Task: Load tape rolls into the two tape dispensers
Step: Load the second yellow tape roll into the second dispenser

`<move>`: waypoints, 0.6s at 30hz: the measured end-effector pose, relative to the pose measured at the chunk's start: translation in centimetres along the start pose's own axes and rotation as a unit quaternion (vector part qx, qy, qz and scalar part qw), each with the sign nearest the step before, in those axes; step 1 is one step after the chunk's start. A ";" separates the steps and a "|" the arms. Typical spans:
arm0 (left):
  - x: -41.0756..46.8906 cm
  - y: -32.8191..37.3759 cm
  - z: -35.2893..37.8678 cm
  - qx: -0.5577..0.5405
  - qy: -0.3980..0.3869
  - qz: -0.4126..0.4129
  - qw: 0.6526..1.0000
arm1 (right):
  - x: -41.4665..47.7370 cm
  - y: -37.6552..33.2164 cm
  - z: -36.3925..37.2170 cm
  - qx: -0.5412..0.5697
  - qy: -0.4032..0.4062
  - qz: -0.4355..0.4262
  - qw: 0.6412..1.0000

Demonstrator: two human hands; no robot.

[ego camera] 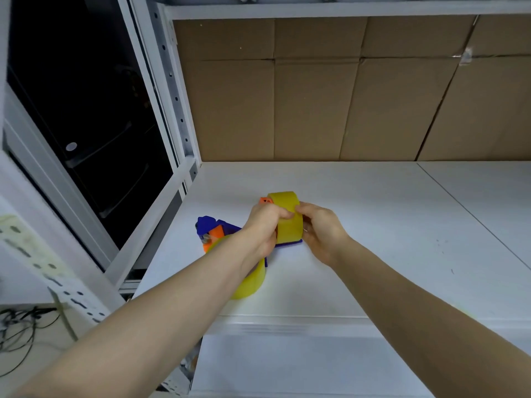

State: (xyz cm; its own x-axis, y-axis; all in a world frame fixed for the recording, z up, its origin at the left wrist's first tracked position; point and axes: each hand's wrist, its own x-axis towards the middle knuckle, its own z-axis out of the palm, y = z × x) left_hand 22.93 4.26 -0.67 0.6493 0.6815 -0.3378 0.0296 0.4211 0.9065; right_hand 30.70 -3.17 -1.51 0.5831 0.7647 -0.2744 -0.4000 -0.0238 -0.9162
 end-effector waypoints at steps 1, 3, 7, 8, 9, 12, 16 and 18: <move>-0.2 0.0 -0.1 0.002 -0.001 0.002 1.000 | -0.1 0.1 -0.1 -0.010 -0.006 -0.008 1.000; -0.5 -0.2 -0.2 0.010 0.004 0.006 1.000 | -0.2 0.1 -0.2 -0.024 0.001 -0.008 1.000; -1.1 -0.6 0.0 0.023 0.023 0.021 0.999 | 0.0 0.2 0.1 -0.090 0.050 -0.034 0.994; -1.1 -0.7 0.0 0.029 0.029 0.029 0.999 | 0.1 0.3 0.2 -0.120 0.062 -0.044 0.990; -1.1 -0.8 0.0 0.034 0.034 0.037 0.998 | 0.0 0.6 0.3 -0.147 0.070 -0.056 0.985; -1.1 -0.8 0.3 0.050 0.068 0.052 0.995 | -0.2 1.2 0.1 -0.192 0.061 -0.093 0.975; -1.0 -0.7 0.6 0.043 0.098 0.043 0.993 | -1.2 1.3 -0.8 -0.183 0.010 -0.141 0.973; -1.0 -0.6 0.7 0.035 0.102 0.036 0.994 | -1.5 1.6 -1.5 -0.187 -0.011 -0.154 0.970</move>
State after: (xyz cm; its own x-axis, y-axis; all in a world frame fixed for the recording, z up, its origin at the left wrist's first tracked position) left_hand 22.78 2.87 -0.71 0.4840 0.8182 -0.3102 0.0462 0.3301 0.9428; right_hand 30.28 -5.36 -2.98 0.6169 0.7864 0.0309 0.0774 -0.0216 -0.9968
